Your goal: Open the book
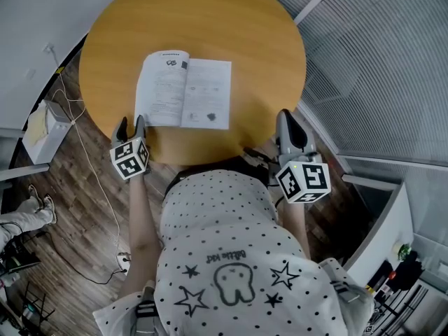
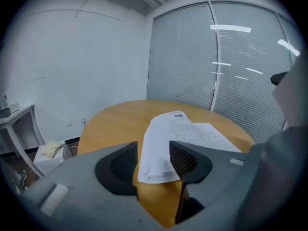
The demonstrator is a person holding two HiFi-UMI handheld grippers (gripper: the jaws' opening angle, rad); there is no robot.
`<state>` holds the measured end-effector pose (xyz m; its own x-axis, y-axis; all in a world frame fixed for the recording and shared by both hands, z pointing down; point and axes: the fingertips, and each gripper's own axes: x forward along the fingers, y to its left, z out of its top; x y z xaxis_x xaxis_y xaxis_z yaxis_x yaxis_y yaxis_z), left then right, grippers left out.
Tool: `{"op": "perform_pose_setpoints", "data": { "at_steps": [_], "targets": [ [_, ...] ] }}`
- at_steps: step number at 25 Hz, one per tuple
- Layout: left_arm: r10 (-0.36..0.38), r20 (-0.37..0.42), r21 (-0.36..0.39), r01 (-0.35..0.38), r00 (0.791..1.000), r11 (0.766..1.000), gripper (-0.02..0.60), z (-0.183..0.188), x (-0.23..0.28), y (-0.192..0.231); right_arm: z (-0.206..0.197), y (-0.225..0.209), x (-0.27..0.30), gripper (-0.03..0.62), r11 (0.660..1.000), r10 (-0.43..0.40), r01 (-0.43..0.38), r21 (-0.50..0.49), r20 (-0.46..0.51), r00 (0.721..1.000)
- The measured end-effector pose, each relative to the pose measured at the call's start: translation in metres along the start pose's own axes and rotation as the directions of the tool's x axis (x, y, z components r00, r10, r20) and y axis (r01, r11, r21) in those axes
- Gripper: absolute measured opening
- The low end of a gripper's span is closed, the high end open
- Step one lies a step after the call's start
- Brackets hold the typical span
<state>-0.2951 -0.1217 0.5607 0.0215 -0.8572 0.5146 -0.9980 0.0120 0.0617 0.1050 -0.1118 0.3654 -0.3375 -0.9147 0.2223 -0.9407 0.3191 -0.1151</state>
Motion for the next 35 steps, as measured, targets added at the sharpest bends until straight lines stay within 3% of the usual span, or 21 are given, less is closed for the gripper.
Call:
{"op": "perform_pose_setpoints", "data": {
  "at_steps": [7,17,26,35],
  "targets": [
    [-0.101,0.131,0.058,0.094,0.986,0.994,0.167,0.069,-0.014,-0.037,0.002,-0.002,-0.001,0.003,1.0,-0.001,0.001,-0.006,0.003,1.0],
    [-0.177,0.275,0.208,0.121,0.945,0.971,0.011,0.143,-0.048,-0.091,0.003,-0.003,-0.001,0.003,1.0,0.005,-0.004,-0.01,0.007,1.0],
    [-0.241,0.374,0.215,0.169,0.895,0.962,0.011,0.187,-0.083,-0.127,0.002,-0.008,-0.005,0.004,1.0,-0.008,0.008,-0.006,0.007,1.0],
    [-0.367,0.403,0.268,0.275,0.838,0.923,0.009,0.2,-0.126,-0.18,0.003,-0.01,-0.01,0.003,1.0,-0.005,0.005,-0.002,0.014,1.0]
  ]
}}
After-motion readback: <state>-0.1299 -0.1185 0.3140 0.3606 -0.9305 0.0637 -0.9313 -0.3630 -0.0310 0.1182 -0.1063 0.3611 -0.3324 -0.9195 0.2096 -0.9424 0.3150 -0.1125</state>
